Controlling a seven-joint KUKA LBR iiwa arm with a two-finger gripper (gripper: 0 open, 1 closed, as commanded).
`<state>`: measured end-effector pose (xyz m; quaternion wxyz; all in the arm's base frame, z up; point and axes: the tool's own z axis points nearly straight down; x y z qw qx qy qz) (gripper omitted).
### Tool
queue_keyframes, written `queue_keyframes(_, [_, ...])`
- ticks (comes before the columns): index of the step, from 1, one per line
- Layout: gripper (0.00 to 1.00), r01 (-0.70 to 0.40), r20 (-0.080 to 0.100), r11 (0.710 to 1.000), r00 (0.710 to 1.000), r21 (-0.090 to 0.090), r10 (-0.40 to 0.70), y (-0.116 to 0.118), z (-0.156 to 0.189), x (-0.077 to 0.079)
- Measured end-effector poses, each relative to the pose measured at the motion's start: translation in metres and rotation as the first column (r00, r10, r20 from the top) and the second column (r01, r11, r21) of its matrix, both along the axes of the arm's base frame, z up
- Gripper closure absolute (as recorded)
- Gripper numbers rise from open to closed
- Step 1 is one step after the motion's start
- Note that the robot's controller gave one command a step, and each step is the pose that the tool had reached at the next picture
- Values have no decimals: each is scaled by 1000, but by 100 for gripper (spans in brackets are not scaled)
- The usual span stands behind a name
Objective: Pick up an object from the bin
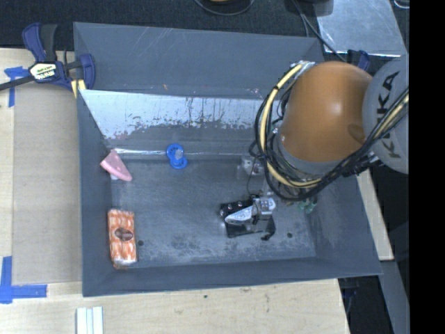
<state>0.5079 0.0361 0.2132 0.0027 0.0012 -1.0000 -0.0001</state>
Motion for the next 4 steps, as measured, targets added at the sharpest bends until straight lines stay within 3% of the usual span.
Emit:
queue_keyframes(1, [0, 2, 9, 1000, 1000, 0, -2, 0, 4, 2])
queue_keyframes(2, [0, -154, 7, 988, 988, 0, 154, 17, -103, 30])
queue_keyframes(3, [0, 230, 8, 973, 973, 1, -230, -8, -137, 1])
queue_keyframes(4, [0, -172, 9, 985, 985, 0, 172, -27, -141, 57])
